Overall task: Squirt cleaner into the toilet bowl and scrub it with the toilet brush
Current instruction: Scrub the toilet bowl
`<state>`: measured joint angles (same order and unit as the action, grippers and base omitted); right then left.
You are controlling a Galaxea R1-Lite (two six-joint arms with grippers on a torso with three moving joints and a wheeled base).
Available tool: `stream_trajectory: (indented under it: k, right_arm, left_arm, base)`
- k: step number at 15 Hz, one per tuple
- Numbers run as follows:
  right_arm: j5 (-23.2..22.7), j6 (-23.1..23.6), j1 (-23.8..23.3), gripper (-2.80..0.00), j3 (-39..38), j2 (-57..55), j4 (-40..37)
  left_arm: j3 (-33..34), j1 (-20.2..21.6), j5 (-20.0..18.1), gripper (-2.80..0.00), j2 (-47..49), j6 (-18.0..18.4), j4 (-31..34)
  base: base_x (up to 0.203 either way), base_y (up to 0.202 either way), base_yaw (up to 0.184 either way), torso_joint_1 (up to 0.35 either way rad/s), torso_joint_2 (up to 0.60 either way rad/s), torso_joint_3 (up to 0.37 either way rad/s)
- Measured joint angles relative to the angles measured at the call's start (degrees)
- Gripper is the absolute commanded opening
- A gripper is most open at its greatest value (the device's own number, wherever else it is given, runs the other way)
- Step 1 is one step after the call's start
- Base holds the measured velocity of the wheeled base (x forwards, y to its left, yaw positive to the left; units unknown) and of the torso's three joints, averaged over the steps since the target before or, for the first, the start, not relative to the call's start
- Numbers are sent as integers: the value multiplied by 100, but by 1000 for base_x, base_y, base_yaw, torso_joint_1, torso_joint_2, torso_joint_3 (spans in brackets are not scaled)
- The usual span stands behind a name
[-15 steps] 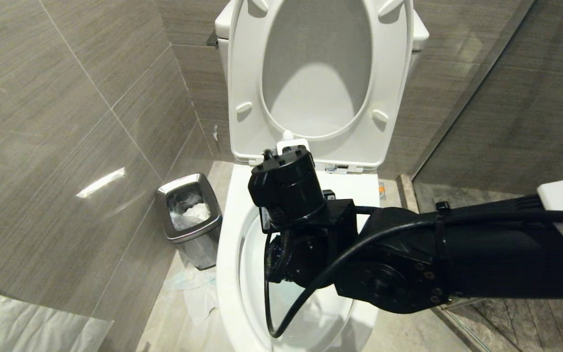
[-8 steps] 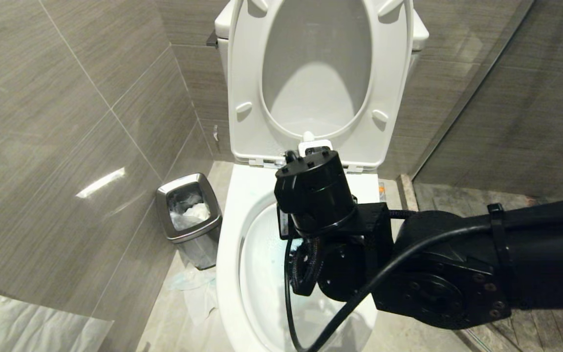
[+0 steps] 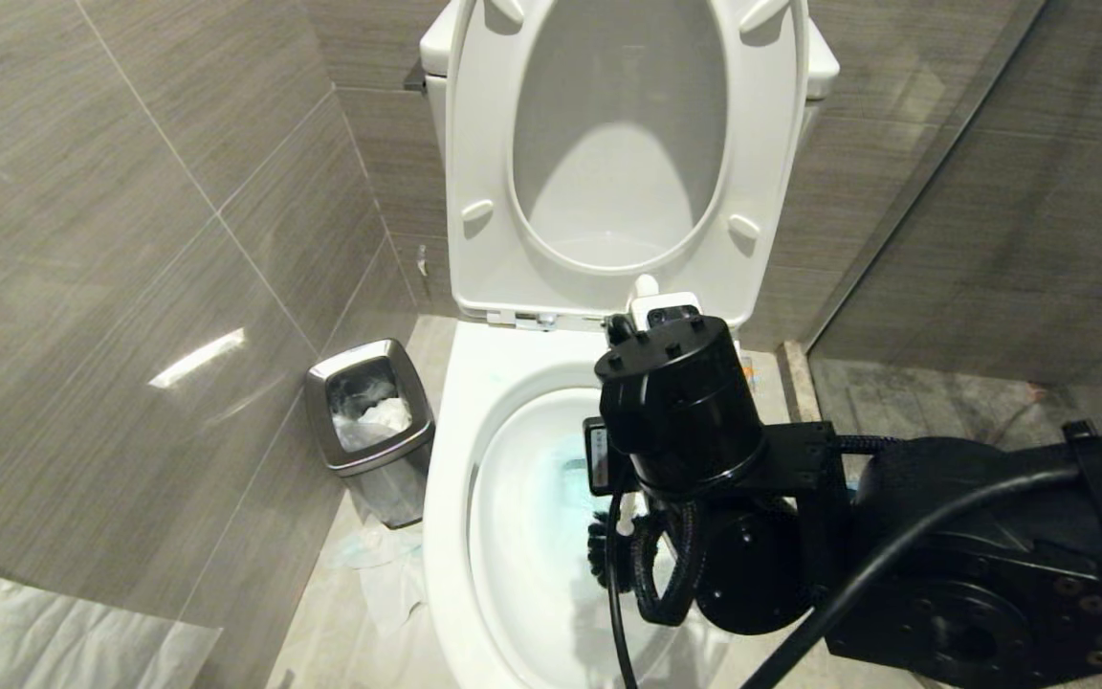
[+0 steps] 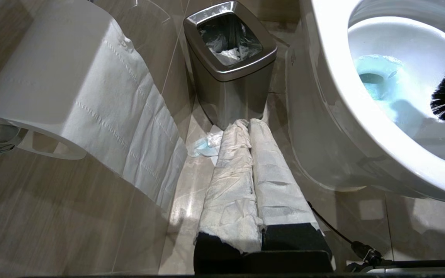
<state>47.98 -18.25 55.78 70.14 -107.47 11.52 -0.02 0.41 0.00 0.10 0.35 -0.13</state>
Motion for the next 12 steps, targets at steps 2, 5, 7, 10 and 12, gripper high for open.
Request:
stream_trajectory:
  k: [2,5,7,10,12]
  right_arm:
    - [2,-4,-52,-280,-71,75,-2]
    - [10,4,-225,-280,-101,121,-2]
    - [11,7,-345,-280,-104,130,-2]
    - [20,12,-475,-280,-101,130,-2]
    - [24,12,-546,-280,-82,120,-2]
  left_arm:
    - [0,0,0,-280,0,0,2]
    - [2,0,0,-280,0,-2,1]
    - [2,0,0,-280,0,-2,0]
    - [2,0,0,-280,0,-2,2]
    - [2,0,0,-280,0,2,2]
  base:
    - [0,0,0,0,0,0]
    - [0,0,0,0,0,0]
    - [0,0,0,0,0,0]
    - [0,0,0,0,0,0]
    - [0,0,0,0,0,0]
